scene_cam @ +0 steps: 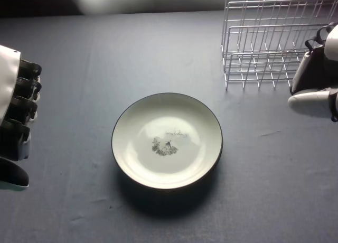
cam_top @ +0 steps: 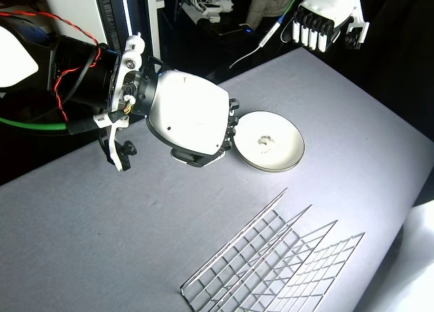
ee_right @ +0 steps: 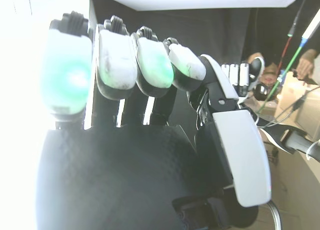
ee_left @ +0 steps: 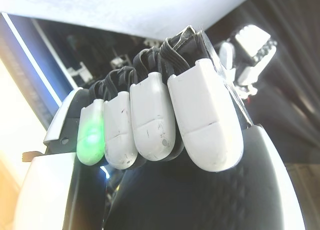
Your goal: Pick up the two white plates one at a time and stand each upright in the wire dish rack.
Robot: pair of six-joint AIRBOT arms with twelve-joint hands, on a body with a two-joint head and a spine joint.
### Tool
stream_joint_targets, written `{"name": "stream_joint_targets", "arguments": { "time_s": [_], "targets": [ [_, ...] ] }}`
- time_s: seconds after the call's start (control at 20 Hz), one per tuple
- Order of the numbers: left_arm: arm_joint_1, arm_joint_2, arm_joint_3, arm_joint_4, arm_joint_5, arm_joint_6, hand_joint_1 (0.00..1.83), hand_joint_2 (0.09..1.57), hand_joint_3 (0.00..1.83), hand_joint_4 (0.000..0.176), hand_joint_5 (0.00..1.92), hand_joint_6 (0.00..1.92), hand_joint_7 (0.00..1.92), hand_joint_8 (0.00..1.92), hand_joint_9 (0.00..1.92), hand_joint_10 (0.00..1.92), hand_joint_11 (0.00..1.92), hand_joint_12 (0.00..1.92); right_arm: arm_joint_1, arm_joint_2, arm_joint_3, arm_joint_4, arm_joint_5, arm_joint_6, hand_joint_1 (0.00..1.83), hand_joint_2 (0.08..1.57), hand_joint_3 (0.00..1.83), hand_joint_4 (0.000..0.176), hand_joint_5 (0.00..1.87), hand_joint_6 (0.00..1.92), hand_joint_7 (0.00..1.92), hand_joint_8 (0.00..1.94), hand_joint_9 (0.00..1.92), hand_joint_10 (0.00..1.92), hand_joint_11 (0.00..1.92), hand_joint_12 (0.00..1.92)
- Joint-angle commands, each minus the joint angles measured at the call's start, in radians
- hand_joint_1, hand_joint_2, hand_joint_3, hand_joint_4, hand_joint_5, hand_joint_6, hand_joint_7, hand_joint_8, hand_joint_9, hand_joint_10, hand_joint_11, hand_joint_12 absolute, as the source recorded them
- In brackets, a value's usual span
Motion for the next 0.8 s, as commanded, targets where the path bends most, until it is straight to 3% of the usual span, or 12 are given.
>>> {"name": "stream_joint_targets", "arguments": {
  "time_s": [0.0, 0.05, 0.15, 0.25, 0.35, 0.5, 0.75],
  "targets": [
    [-0.012, 0.002, 0.008, -0.081, -0.041, -0.002, 0.00, 1.04, 0.20, 0.000, 0.00, 0.00, 0.00, 0.00, 0.00, 0.00, 0.00, 0.00, 0.008, 0.005, 0.005, 0.025, 0.101, 0.002, 0.22, 1.12, 0.13, 0.000, 0.15, 0.07, 0.15, 0.06, 0.11, 0.07, 0.00, 0.41],
    [-0.014, 0.001, 0.010, -0.081, -0.045, -0.002, 0.00, 1.11, 0.06, 0.000, 0.00, 0.00, 0.00, 0.00, 0.00, 0.00, 0.00, 0.00, 0.008, 0.005, 0.006, 0.025, 0.101, 0.002, 0.22, 1.19, 0.02, 0.000, 0.18, 0.01, 0.17, 0.00, 0.11, 0.01, 0.00, 0.31],
    [-0.023, -0.003, 0.012, -0.081, -0.051, -0.010, 0.00, 1.13, 0.02, 0.000, 0.00, 0.00, 0.00, 0.00, 0.00, 0.00, 0.00, 0.00, 0.005, 0.005, 0.007, 0.025, 0.099, 0.002, 0.16, 1.28, 0.02, 0.000, 0.12, 0.00, 0.11, 0.00, 0.07, 0.00, 0.00, 0.21],
    [-0.042, -0.006, 0.010, -0.081, -0.055, -0.043, 0.00, 1.14, 0.02, 0.000, 0.00, 0.00, 0.00, 0.00, 0.00, 0.00, 0.00, 0.00, 0.004, 0.004, 0.007, 0.025, 0.097, 0.002, 0.15, 1.34, 0.01, 0.000, 0.16, 0.00, 0.16, 0.00, 0.13, 0.01, 0.00, 0.37],
    [-0.058, -0.006, -0.002, -0.078, -0.057, -0.062, 0.00, 1.14, 0.02, 0.000, 0.00, 0.00, 0.00, 0.00, 0.00, 0.00, 0.00, 0.00, 0.004, 0.005, 0.007, 0.025, 0.098, 0.002, 0.12, 1.34, 0.00, 0.000, 0.16, 0.01, 0.15, 0.01, 0.12, 0.01, 0.00, 0.34],
    [-0.096, -0.013, -0.023, -0.006, -0.058, -0.064, 0.00, 1.15, 0.02, 0.000, 0.00, 0.00, 0.00, 0.00, 0.00, 0.00, 0.00, 0.00, 0.004, 0.005, 0.007, 0.025, 0.098, 0.002, 0.19, 1.29, 0.00, 0.000, 0.25, 0.01, 0.23, 0.01, 0.19, 0.02, 0.00, 0.58],
    [-0.111, -0.020, -0.026, 0.071, -0.059, -0.086, 0.00, 1.14, 0.02, 0.000, 0.00, 0.00, 0.00, 0.00, 0.00, 0.00, 0.00, 0.00, 0.000, 0.004, 0.007, 0.025, 0.100, 0.001, 0.19, 1.28, 0.00, 0.000, 0.27, 0.00, 0.25, 0.00, 0.22, 0.00, 0.00, 0.61]
  ]
}}
